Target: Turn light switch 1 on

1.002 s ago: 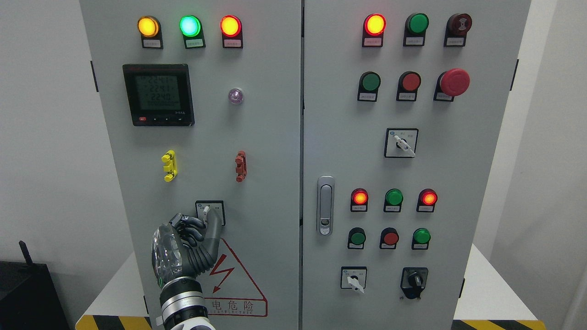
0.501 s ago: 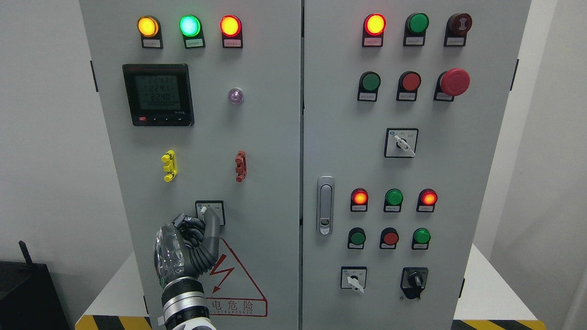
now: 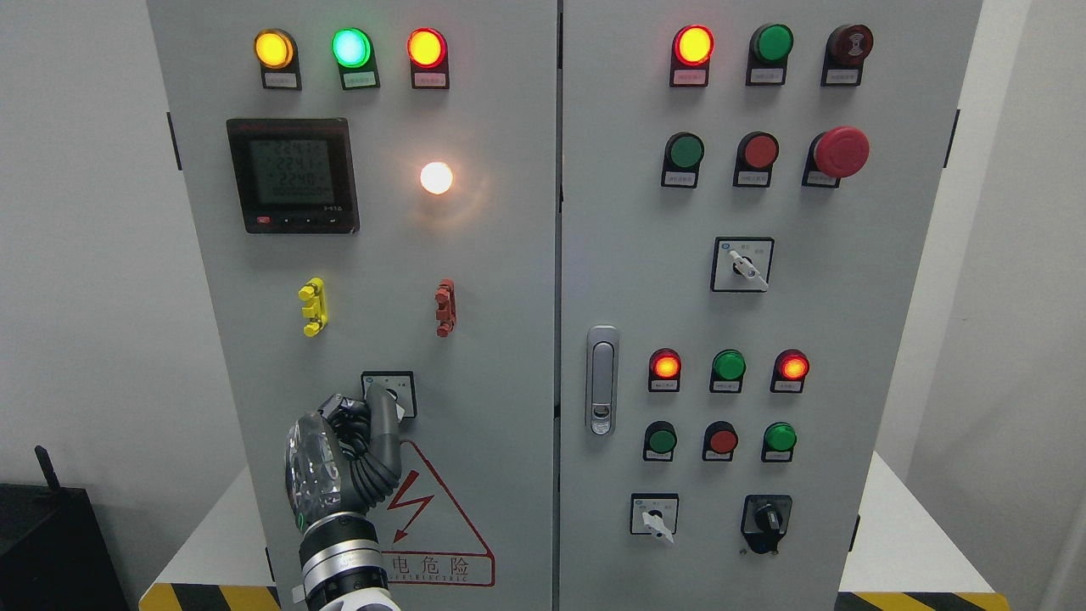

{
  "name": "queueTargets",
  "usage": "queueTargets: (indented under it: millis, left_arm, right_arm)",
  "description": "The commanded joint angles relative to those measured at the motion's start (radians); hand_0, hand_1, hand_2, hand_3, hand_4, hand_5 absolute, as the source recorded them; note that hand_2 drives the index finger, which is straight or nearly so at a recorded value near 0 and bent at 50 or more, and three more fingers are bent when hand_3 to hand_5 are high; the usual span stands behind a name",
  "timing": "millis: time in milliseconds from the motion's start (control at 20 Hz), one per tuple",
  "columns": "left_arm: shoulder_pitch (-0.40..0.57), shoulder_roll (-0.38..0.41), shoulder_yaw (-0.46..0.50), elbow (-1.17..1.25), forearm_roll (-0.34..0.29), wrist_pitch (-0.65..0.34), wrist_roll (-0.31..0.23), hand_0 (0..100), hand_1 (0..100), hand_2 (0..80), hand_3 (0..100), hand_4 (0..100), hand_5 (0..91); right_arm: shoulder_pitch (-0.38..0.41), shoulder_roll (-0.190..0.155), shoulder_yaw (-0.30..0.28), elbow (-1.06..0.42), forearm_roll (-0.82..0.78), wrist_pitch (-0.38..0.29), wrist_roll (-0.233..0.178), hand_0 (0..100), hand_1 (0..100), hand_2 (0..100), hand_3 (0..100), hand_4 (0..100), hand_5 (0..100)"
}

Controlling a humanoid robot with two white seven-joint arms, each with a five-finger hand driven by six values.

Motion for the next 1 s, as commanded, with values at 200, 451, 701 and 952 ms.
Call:
queueTargets:
  millis: [200,451,701,952]
  left_arm:
    - [0.001,0.000,-0.001,-0.003,0.000,-0.003,0.002,35,29,68.7,91,90,79.2]
    - [0.004,-0.002,-0.001,-0.003,0.000,-0.005,0.002,24,32,68.8,91,90,79.2]
    - [0.007,-0.003,-0.001,-0.006,0.000,-0.009,0.002,21,32,68.8,91,90,79.3]
    - [0.012,-0.005,0.001,-0.006,-0.002,-0.009,0.002,19,32,68.9,91,90,79.9]
  right_arm:
    - [0.000,0.000,0.000,0.000,0.000,-0.001,0.000,12,39,0,0,0,0]
    - [0.000,0.000,0.000,0.000,0.001,-0.001,0.000,12,39,0,0,0,0]
    - [0.000,0.000,0.000,0.000,0.001,0.001,0.000,12,39,0,0,0,0]
    - [0.000,0.000,-0.001,0.000,0.000,0.001,0.000,12,39,0,0,0,0]
